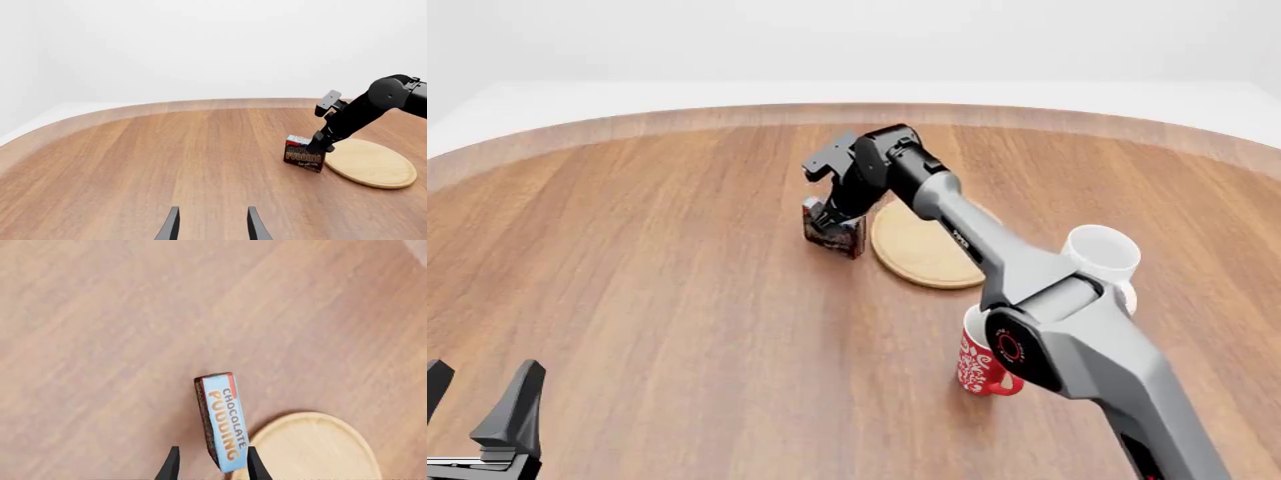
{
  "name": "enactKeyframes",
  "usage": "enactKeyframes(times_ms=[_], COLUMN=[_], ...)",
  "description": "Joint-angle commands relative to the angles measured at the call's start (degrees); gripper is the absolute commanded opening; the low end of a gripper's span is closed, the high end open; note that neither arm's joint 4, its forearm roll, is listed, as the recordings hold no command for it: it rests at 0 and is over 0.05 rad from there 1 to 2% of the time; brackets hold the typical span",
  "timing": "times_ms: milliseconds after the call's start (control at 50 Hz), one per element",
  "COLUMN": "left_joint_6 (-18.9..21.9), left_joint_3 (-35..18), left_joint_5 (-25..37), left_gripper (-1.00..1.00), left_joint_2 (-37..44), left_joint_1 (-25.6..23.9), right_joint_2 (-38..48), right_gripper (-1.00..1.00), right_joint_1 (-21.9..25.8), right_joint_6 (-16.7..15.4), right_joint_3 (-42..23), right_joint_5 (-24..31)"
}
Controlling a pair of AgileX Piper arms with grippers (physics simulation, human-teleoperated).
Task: Put the chocolate pudding to the left of the plate.
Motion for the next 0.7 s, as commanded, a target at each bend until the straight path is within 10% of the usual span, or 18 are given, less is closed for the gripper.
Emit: enactKeyframes(times_ms=[20,340,700], left_joint_6=[0.00,0.00,0.00], left_joint_3=[0.00,0.00,0.00], left_joint_5=[0.00,0.00,0.00], left_gripper=[1.00,1.00,1.00], left_joint_2=[0.00,0.00,0.00], left_joint_1=[0.00,0.00,0.00], right_joint_2=[-1.96,-7.14,-31.46], right_gripper=[1.00,1.00,1.00], right_joint_1=[0.28,-0.08,1.55], right_joint_6=[0.57,-0.03,2.73], right_joint_3=[1.11,10.75,43.62], right_joint_5=[-0.41,-5.27,-18.64])
